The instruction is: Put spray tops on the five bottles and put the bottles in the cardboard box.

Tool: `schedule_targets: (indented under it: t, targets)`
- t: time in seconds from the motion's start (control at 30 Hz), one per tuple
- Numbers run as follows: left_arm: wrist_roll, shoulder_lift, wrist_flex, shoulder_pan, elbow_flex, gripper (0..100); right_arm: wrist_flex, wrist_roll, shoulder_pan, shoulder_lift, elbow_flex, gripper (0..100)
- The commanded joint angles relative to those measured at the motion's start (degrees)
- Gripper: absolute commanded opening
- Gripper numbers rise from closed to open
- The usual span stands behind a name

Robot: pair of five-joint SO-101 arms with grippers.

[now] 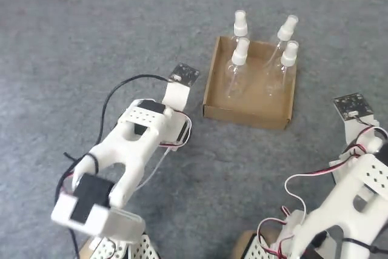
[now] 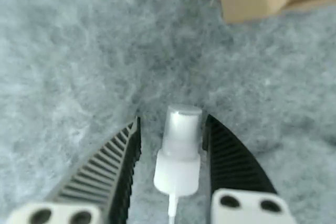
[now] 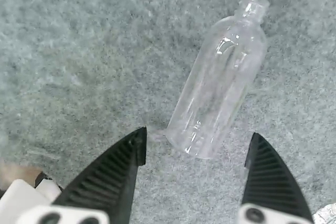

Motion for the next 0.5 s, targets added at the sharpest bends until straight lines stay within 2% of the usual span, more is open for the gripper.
schedule_targets:
  t: [0.0, 0.23, 0.37, 0.47]
  targets:
    - [-0.44, 1.58, -0.09, 0.09, -4.35, 17, 0.31, 0.7, -0.22, -1.89, -3.16, 25.6]
    - [-0.44, 1.49, 0.62, -0.09, -4.35, 2, 0.31, 0.7, -0.13, -1.89, -3.16, 25.6]
    - [-0.26, 0.53, 3.87, -0.26, -4.7, 1, 0.57, 0.7, -0.13, -1.89, -3.16, 25.4]
    - [0.0, -5.19, 5.19, -0.26, -3.03, 1, 0.4, 0.7, -0.13, -1.89, -3.16, 25.4]
